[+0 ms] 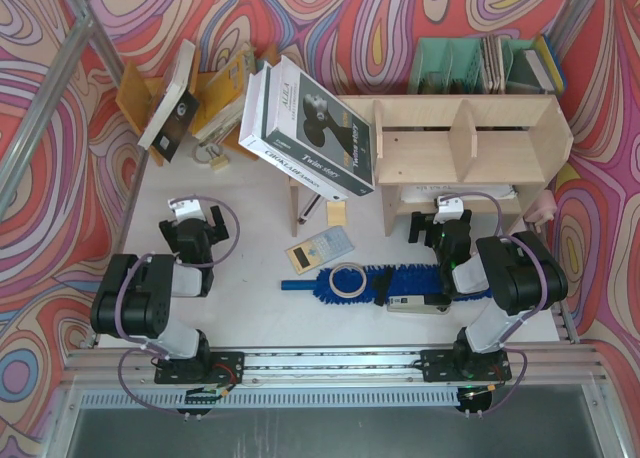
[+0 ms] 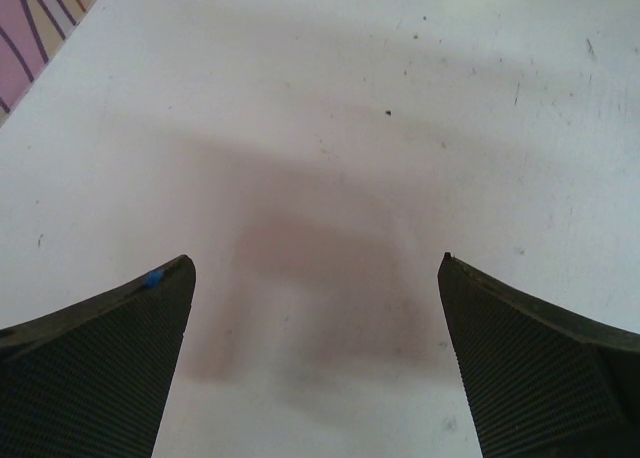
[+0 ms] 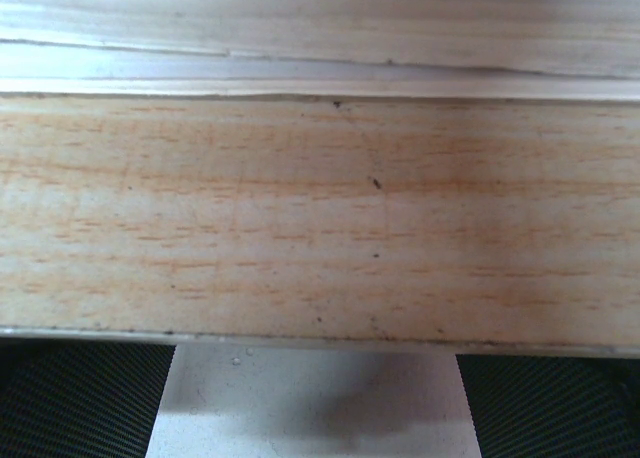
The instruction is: Dust the bookshelf with a duster
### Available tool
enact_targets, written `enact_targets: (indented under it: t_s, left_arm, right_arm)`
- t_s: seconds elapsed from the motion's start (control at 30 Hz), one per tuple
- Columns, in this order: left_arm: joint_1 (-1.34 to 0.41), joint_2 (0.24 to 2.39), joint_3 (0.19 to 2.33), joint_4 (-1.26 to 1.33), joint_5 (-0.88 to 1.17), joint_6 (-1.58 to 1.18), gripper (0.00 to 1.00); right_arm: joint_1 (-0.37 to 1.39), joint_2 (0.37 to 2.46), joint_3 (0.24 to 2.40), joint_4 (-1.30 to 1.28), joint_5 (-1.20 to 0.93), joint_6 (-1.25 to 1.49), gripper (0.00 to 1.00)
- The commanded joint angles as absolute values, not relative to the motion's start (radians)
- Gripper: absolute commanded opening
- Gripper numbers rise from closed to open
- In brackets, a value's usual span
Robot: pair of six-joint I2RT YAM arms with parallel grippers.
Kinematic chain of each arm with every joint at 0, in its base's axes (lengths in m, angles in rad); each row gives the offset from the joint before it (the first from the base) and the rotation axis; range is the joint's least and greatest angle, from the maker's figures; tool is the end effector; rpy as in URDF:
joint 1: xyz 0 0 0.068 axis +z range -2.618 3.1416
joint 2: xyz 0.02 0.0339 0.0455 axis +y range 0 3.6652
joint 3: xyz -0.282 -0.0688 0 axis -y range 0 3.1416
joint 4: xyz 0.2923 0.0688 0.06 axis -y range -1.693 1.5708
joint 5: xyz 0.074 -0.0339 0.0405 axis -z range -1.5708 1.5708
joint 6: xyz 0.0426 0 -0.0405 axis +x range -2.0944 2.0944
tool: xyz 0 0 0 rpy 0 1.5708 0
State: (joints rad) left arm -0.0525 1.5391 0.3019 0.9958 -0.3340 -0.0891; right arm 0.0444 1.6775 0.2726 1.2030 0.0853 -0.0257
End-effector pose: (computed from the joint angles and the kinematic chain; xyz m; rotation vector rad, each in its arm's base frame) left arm 0.2748 -0.0005 0.1115 -0.2688 1.7830 0.2015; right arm 0.2715 0.0084 0.0922 -0.0004 1.7724 -0.0621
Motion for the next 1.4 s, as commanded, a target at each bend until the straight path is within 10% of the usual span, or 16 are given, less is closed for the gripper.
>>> enact_targets:
  t_s: [0.0,0.53,1.03,1.37]
  left_arm:
    - [-0.072,1.481,0.227,1.147,-0.352,-0.059,0.98]
    - [-0.413,0.982,0.189,0.852,-0.795,-0.043,0.99]
    - [-0.42,0.489,0.363,-0.099,-0.708,-0.755,0.99]
    - [-0.419,0.43,0.563,-0.568,-0.689,-0.991,0.98]
  right_arm:
    - [0.032,1.676,0.325,1.242,-0.01,-0.047,0.99]
    - [0.169,1.131,0.126,0.99,0.146,0.013,0.99]
    - [0.2,0.468,0.306,0.05,-0.045,0.432,0.99]
    - [0.2,0.467,0.453,-0.191,-0.168,0.568,0.99]
